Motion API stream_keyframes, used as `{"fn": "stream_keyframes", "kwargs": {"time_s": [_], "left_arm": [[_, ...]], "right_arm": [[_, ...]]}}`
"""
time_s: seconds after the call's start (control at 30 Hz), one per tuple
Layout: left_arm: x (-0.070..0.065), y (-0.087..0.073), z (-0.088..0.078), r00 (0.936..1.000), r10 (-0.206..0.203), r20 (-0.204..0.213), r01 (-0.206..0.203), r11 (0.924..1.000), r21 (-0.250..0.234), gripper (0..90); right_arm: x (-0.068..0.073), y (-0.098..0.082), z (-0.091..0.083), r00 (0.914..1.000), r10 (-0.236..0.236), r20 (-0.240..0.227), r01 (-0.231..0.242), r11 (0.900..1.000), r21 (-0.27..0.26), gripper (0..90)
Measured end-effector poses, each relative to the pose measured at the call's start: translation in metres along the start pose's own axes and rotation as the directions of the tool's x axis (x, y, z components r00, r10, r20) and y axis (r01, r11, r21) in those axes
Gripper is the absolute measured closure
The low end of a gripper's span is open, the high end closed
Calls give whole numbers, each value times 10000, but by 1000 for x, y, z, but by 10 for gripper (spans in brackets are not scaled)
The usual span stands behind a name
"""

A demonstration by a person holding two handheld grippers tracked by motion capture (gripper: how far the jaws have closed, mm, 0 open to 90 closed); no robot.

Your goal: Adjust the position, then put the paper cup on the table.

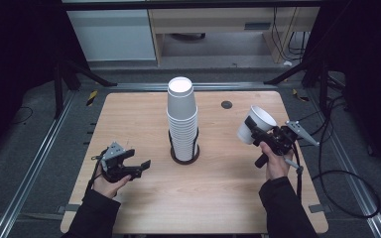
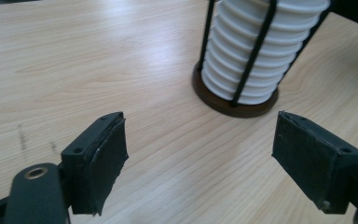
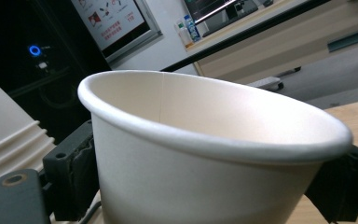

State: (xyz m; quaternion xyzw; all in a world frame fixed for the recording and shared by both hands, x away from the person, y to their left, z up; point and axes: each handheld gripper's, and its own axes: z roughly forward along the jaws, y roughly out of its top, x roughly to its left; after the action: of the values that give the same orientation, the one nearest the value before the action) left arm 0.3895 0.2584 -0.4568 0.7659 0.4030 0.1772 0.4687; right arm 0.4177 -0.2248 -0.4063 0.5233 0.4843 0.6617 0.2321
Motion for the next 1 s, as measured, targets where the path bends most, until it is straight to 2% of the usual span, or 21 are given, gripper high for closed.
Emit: {"fn": "stream_keyframes", "kwargs": {"time_s": [0.17, 0.23, 0.33, 0.37, 0.6, 0.7, 0.77, 0.87, 0.93, 0.97, 1.0], "left_arm": [[10, -4, 0, 9996, -166, -227, 171, 9997, 194, 166], [15, -4, -1, 9993, -211, -315, 217, 9996, 194, 166], [18, -5, -2, 9989, -226, -417, 237, 9994, 264, 166], [20, -5, -2, 9986, -204, -483, 219, 9993, 310, 166], [28, -7, -6, 9965, -328, -770, 353, 9988, 324, 166], [31, -7, -7, 9960, -352, -825, 380, 9987, 328, 167], [32, -7, -7, 9958, -360, -838, 390, 9987, 341, 166], [33, -7, -7, 9959, -371, -830, 401, 9986, 352, 167], [34, -7, -7, 9958, -351, -845, 385, 9985, 393, 167], [35, -8, -6, 9957, -363, -849, 403, 9981, 462, 167], [36, -8, -7, 9955, -345, -877, 388, 9981, 474, 167]], "right_arm": [[-4, 2, 3, 9994, -351, 57, 350, 9993, 120, 121], [-6, 3, 5, 9974, -706, 107, 705, 9975, 78, 121], [-8, 3, 7, 9965, -822, 148, 819, 9965, 146, 121], [-10, 3, 8, 9923, -1208, 282, 1200, 9923, 299, 121], [-12, 4, 13, 9844, -1740, 252, 1723, 9834, 571, 120], [-16, 4, 14, 9746, -2199, 415, 2169, 9740, 656, 120], [-21, 4, 15, 9721, -2286, 530, 2247, 9719, 704, 121], [-28, 3, 15, 9633, -2577, 750, 2514, 9642, 840, 121], [-32, 2, 15, 9621, -2596, 828, 2522, 9634, 904, 121], [-37, 1, 15, 9524, -2885, 982, 2792, 9552, 978, 121], [-38, 0, 15, 9485, -2997, 1026, 2899, 9518, 1000, 121]]}}
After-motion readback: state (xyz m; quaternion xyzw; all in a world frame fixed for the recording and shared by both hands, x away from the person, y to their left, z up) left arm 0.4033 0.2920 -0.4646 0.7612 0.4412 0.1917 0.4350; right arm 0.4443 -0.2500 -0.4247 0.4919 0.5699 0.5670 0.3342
